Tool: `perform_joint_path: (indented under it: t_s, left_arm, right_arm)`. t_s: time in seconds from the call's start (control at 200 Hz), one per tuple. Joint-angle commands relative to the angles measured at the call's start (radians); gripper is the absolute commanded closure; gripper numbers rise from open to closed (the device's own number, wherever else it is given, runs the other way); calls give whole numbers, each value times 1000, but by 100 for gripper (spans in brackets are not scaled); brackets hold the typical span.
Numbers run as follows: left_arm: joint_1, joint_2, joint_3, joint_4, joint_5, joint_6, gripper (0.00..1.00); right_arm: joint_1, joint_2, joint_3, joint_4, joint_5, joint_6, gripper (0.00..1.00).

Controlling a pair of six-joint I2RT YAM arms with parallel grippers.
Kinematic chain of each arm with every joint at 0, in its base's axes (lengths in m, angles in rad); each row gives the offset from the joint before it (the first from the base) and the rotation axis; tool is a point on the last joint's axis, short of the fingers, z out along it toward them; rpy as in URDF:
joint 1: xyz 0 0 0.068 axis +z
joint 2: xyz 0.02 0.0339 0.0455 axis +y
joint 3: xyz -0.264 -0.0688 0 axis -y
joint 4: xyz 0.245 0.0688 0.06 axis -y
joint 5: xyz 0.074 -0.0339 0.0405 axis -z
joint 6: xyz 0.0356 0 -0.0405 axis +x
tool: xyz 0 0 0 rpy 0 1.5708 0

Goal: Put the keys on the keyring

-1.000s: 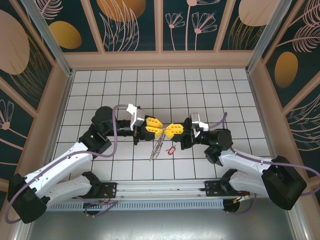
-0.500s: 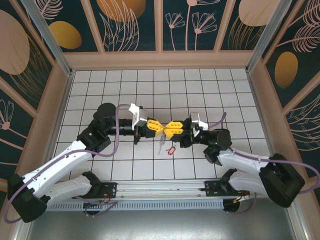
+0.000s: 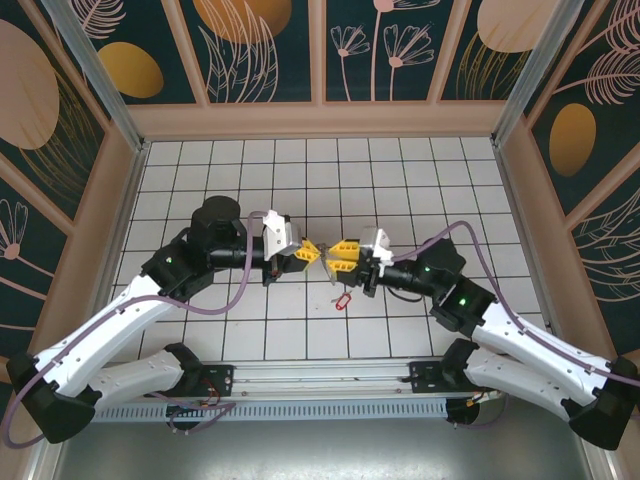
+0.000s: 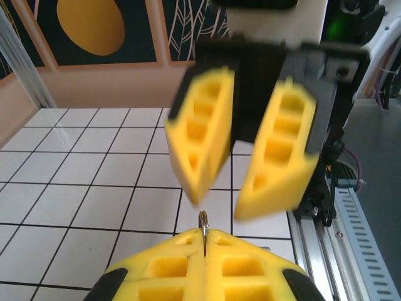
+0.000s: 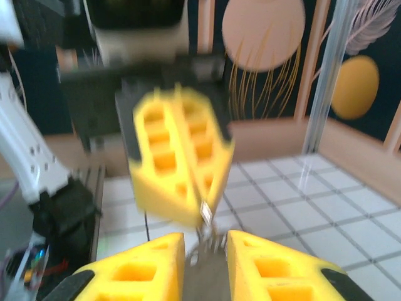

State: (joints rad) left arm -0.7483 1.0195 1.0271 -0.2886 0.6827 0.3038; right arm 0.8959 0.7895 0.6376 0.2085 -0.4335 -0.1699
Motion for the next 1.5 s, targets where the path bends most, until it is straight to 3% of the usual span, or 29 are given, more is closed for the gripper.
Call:
perform_joint_path:
  t_s: [0.0,0.34,0.836,0.986,1.111,1.231,1.371,1.436,1.496]
  left_arm:
    - [-6,13,65,-120,-2,100,100]
    - [-35,58,106,-233,-31,157,100]
    - [-66,93,111,-252,-54,153,100]
    - [-71,97,114,-253,-53,152,100]
    - [-70,95,111,-249,-55,148,100]
    - [-71,82,83,-201,-48,116,100]
    - [-70,25,-4,-92,-43,49,78]
    - [-71,4,-37,-37,-25,12,75]
    - [-71,-10,-49,-2,-9,-11,79]
  right_arm:
    - [15,5,48,-197,26,-91,73]
    - [17,-3,39,-154,12,-72,73]
    - [25,47,34,-59,-25,-61,78]
    - [28,73,40,-57,-30,-69,85]
    - [29,77,42,-62,-31,-77,100]
    - [34,57,32,-53,-31,-84,100]
    - [36,-1,-8,2,-31,-68,100]
    - [35,-17,-21,25,-40,-56,100]
    - [35,-26,-33,51,-52,-44,100]
